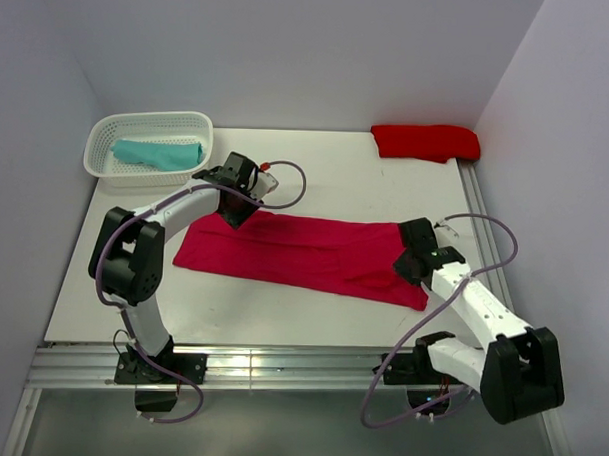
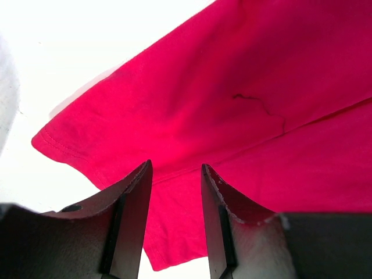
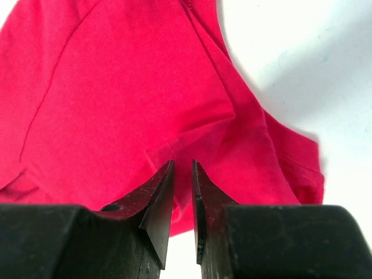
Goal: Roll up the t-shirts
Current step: Fold the tshirt
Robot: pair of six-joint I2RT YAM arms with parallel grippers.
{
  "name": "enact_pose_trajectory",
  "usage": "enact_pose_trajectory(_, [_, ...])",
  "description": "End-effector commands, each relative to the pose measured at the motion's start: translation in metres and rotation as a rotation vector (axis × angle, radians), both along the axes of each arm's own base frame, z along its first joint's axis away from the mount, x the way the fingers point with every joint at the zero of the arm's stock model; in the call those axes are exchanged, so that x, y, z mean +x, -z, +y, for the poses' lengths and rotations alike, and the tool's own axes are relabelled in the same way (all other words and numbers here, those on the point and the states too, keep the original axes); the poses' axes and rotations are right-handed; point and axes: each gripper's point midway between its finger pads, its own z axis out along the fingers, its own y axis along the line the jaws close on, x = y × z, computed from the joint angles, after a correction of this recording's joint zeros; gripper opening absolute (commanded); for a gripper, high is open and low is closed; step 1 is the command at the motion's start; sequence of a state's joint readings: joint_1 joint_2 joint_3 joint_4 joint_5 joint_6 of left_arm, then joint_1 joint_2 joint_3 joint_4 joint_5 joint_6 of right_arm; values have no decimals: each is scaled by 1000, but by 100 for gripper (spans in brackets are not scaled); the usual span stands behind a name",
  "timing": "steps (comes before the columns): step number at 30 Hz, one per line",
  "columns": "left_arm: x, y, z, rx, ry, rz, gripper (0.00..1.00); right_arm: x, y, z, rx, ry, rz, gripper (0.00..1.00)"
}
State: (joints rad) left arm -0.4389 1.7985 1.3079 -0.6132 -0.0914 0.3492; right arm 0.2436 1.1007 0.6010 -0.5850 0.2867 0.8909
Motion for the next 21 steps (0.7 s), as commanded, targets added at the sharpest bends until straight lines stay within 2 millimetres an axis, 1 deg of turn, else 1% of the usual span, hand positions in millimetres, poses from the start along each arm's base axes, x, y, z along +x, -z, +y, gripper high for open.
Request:
enact_pose_trajectory(1, [8,-12,-6,-27,-7,-30,45,-8,-12,-4,3,21,-24,26])
enact_pose_trajectory(5, [11,-15,-3,-18,-13,-54,48,-5,-25,-4,11,25,-64,30])
enact_pose_trajectory(8, [13,-17,-1,-22,-20,-63,49,0,-30,0,29,14,-88,32])
enact_pose_trajectory(11, [15,-15,1,-30,-28,-49,49,6,-27,4,46,0,-93,34])
enact_pose_trajectory(12, [18,-17,0,-40,-29,-53,49,7,-21,5,41,-11,-68,35])
enact_pose_trajectory(14, [19,-16,1,-42,-36,-47,49,11,-18,5,36,-10,-54,36])
enact_pose_trajectory(15, [23,-18,0,-44,-38,-55,49,10,-10,2,22,-1,-24,36])
enact_pose_trajectory(17, [27,-17,2,-45,-46,-54,49,15,-9,-2,17,6,-21,37])
enact_pose_trajectory(19, [34,-15,1,-57,-46,-51,49,19,-8,-13,13,32,-17,40])
enact_pose_trajectory(20, [38,-15,3,-61,-54,-51,50,22,-9,-17,16,42,-22,40])
enact_pose_trajectory(21, [45,-14,2,-72,-59,-58,49,26,-10,-25,23,62,-25,42])
